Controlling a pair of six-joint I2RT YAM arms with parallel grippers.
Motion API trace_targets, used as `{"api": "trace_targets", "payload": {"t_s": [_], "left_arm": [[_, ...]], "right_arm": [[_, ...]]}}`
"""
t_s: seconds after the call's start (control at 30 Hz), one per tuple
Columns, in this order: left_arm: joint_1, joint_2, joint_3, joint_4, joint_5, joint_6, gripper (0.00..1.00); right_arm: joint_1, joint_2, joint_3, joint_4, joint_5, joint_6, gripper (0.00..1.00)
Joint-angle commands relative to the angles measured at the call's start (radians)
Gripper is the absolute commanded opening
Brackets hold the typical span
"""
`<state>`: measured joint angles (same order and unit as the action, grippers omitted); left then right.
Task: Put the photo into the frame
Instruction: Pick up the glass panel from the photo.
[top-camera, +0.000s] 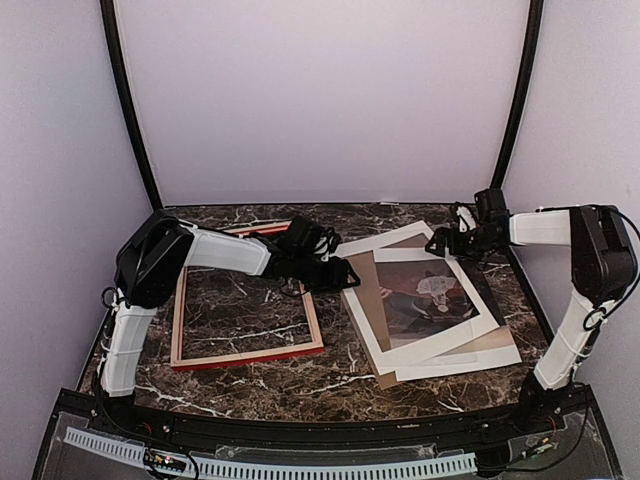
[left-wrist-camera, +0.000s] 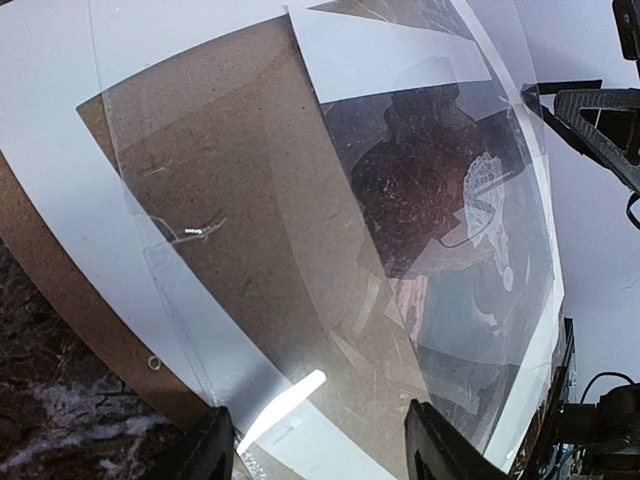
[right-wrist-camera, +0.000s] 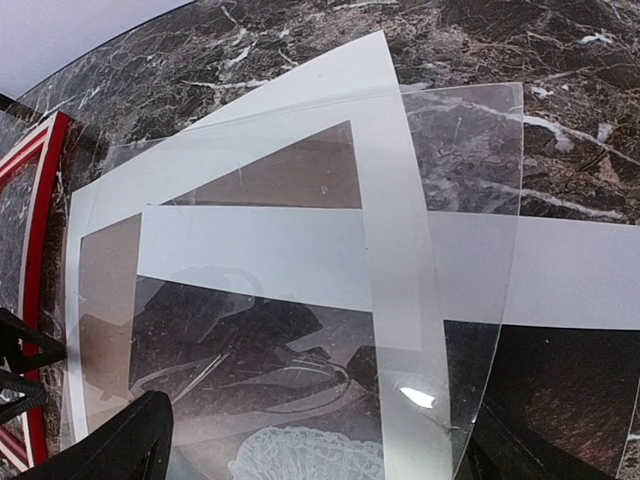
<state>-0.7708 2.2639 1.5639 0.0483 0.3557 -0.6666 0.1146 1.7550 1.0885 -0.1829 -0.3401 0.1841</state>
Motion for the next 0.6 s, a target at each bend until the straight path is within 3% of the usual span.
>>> {"api": "trace_targets", "payload": {"t_s": [0.0, 0.3, 0.57], "left_arm": [[-0.008, 0.024, -0.048, -0.112, -0.012, -0.005, 0.61], [-0.007, 0.024, -0.048, -0.11, -0.009, -0.007, 0.61], [-0.008, 0.014, -0.051, -0.102, -0.001, -0.008, 0.61]], "right_arm": [[0.014, -0.057, 0.023, 0.047, 0.004, -0.018, 0.99], [0.015, -0.083, 0.022, 0.059, -0.012, -0.022, 0.98], [0.014, -0.115, -0.029, 0.006, -0.155, 0.028, 0.87]]}}
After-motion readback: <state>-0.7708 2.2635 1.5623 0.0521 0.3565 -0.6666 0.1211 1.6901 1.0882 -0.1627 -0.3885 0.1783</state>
